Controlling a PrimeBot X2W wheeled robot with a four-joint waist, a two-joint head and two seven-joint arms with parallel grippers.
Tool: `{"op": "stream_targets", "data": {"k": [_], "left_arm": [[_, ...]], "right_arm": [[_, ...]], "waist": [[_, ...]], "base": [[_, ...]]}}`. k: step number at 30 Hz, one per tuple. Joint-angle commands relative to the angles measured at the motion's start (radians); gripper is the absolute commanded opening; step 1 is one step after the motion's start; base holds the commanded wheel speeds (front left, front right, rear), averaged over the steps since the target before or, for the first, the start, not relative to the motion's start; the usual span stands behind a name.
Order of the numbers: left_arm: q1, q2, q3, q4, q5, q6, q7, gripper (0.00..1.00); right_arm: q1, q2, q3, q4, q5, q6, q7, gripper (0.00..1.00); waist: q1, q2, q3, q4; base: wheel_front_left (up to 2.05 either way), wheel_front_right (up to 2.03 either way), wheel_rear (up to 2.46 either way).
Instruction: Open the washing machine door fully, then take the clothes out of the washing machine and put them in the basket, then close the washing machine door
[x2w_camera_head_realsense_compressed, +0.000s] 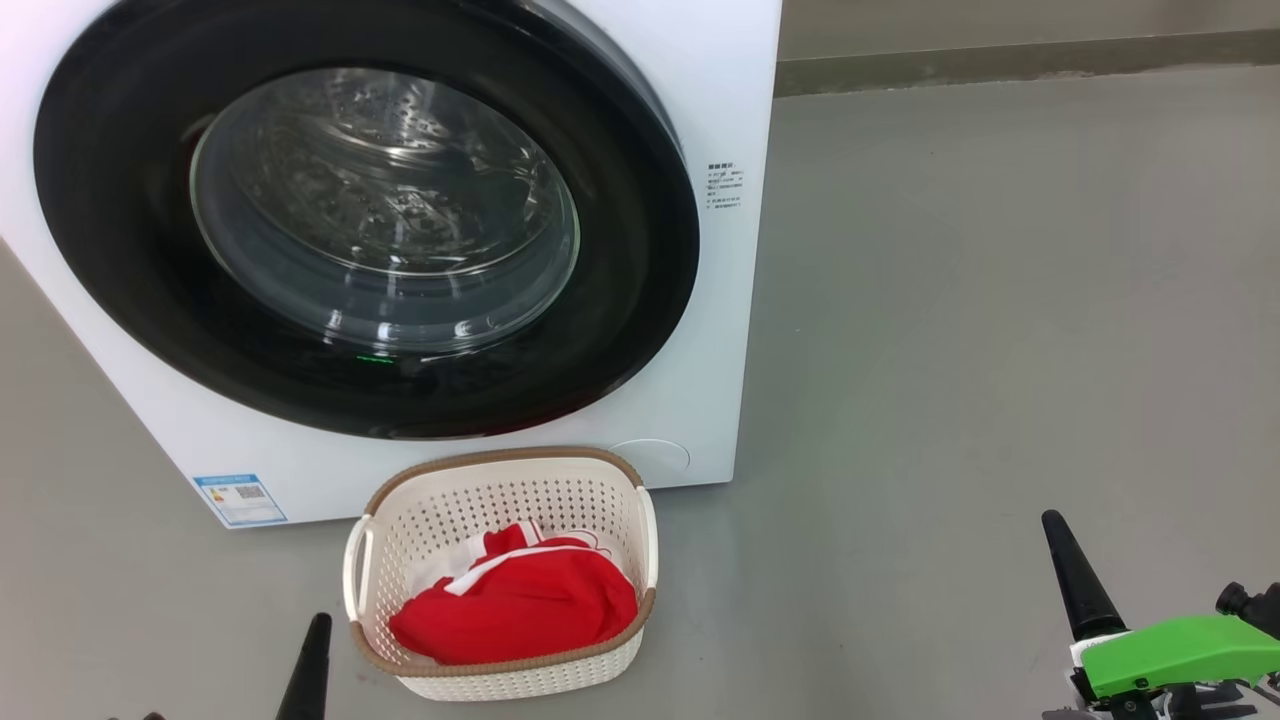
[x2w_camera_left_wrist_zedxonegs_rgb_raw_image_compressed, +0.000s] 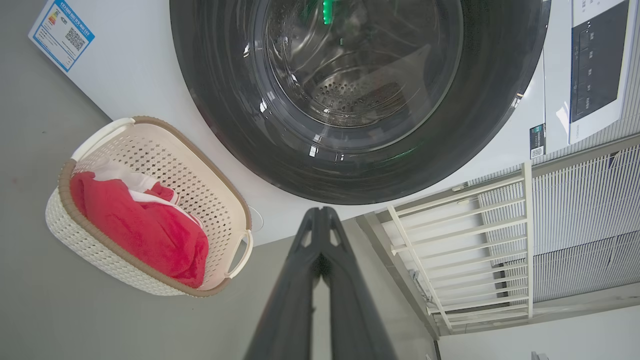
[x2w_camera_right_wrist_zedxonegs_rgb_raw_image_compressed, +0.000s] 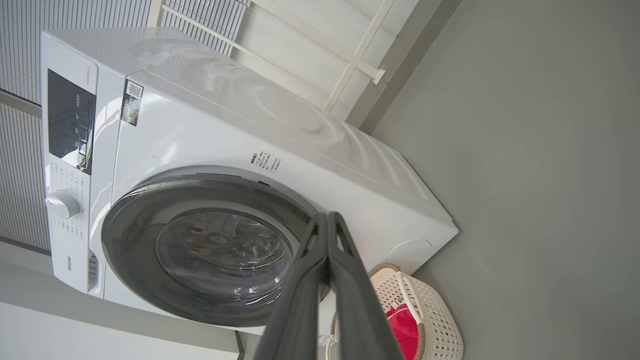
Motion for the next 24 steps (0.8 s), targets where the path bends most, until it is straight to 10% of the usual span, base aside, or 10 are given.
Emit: {"op": "stream_targets", "data": {"k": [1,24], "left_arm": [[-0.058,0.015,0.028,-0.029,-0.036,-0.005,0.011,0.0],[-0.099,0.017,0.038,-0.034,-0.293,-0.006,0.076,0.0]], "right_arm": [[-0.048,-0.006,0.008,-0.031,0.029,-0.001,0.009,0.0],[-0.081,-0.002,-0.017,-0.037,0.251,-0.001,0.076,0.0]], "waist": [[-0.0001,0.0,0.001,0.0],[-0.0001,0.0,0.021,0.004]], "base": [[0.0,0.0,0.0],[0.0,0.0,0.0]]}}
